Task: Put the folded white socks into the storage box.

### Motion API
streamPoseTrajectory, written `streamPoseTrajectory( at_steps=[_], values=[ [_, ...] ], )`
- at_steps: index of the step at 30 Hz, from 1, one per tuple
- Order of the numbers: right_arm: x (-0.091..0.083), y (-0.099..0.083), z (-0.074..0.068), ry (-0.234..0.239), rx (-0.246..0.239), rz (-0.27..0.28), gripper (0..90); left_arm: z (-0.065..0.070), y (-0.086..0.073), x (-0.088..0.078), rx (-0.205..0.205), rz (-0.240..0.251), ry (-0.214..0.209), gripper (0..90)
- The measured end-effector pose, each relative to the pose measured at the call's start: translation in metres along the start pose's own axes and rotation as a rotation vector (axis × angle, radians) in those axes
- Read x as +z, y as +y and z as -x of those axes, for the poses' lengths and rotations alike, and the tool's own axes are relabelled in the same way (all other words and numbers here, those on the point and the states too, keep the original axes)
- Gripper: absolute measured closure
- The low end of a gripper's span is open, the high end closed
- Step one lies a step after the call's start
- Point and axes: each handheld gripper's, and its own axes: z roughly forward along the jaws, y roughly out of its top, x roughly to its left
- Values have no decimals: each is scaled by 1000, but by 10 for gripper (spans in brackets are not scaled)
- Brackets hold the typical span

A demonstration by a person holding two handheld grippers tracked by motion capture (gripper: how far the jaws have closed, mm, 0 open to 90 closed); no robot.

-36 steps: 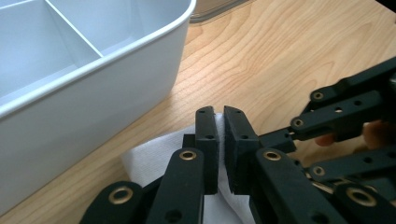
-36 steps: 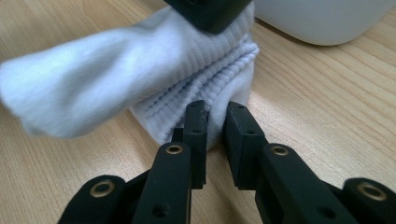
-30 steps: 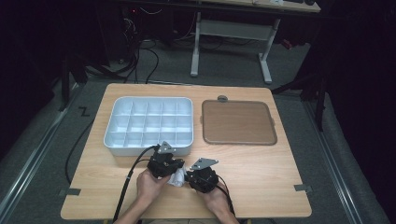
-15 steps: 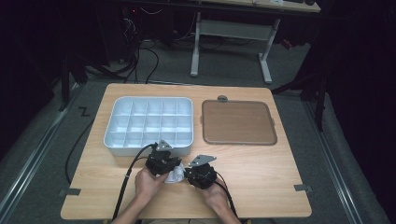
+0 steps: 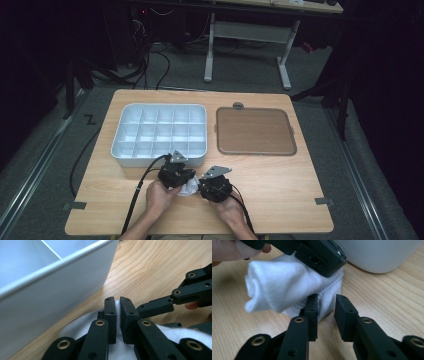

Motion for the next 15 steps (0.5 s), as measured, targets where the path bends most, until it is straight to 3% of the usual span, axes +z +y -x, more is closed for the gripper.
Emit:
streamPoseTrajectory(
  at_steps=[5, 8, 15],
  values=[
    [-2, -1, 0, 3, 12, -7, 681, 4, 2, -4, -11, 12, -13, 731],
    [-6, 0, -1, 5, 19, 10, 683, 9, 1, -7, 25, 40, -22, 647],
    [-18, -1, -3, 3, 24, 36, 701, 13, 10, -22, -18, 87, -67, 546]
  ],
)
